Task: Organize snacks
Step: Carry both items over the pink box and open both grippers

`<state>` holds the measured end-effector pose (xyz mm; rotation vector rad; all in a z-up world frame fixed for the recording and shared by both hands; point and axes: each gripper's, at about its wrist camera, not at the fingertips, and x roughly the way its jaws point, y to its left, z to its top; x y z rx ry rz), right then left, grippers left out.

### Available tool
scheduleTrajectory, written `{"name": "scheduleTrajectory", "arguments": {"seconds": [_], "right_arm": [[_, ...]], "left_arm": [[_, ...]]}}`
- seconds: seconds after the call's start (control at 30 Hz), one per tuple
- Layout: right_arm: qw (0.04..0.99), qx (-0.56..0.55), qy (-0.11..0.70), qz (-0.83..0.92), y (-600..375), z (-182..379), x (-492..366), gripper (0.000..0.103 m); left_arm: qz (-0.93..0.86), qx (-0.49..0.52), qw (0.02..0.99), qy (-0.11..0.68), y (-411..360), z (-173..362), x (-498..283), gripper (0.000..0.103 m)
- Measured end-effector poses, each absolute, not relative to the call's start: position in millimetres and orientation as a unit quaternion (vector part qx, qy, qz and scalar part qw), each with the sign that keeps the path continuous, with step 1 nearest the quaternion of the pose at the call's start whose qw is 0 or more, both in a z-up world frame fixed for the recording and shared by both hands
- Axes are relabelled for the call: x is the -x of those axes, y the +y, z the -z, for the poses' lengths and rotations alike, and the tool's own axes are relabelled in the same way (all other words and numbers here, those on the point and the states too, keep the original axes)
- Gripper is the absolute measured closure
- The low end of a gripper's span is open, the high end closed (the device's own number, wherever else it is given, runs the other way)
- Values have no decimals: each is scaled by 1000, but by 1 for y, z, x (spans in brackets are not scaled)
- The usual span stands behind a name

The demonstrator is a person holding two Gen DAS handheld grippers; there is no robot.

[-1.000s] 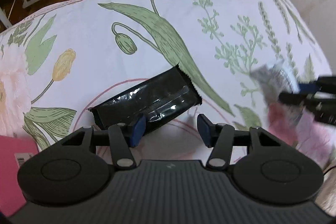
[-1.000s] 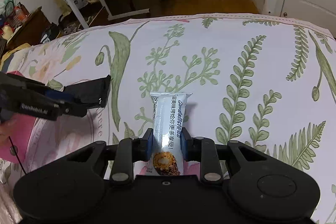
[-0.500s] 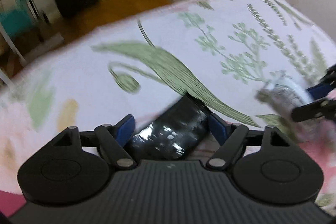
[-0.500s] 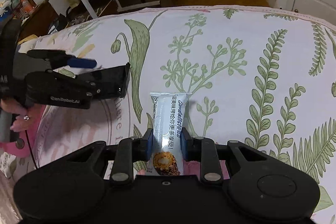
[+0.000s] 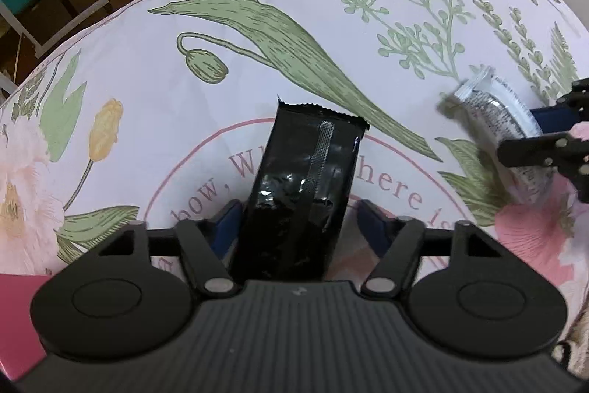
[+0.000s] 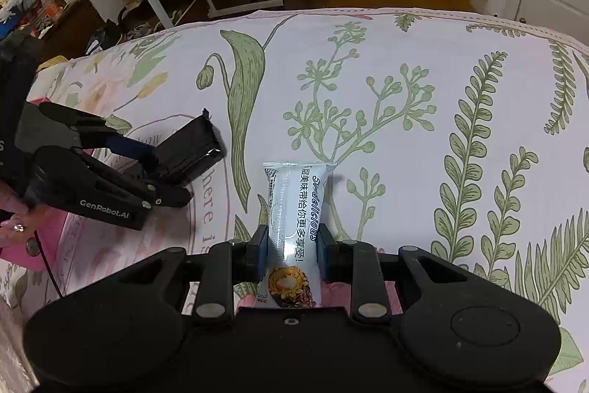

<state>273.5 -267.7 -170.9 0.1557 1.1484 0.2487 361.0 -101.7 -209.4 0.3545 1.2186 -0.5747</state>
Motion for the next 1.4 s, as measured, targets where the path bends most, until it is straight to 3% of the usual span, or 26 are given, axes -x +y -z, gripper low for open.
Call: {"name": "scheduleTrajectory", "arguments": {"seconds": [0.03, 0.17, 0.7, 1.03, 1.4], "right_arm": [[829, -72, 542, -118, -267, 172, -274, 73], [827, -67, 546, -118, -266, 174, -274, 73], [787, -83, 588, -169, -247, 167, -246, 73], [798, -102, 562, -193, -260, 129, -212, 73], [788, -110, 563, -223, -229, 122, -190, 73]], "left_arm": [[263, -159, 768, 562, -101, 208, -361, 51], [251, -141, 773, 565, -98, 205, -361, 54], [235, -100, 777, 575, -81, 168, -303, 54], [239, -40, 774, 584, -50, 140, -248, 54], [228, 18, 765, 602, 7, 123, -206, 54]]}}
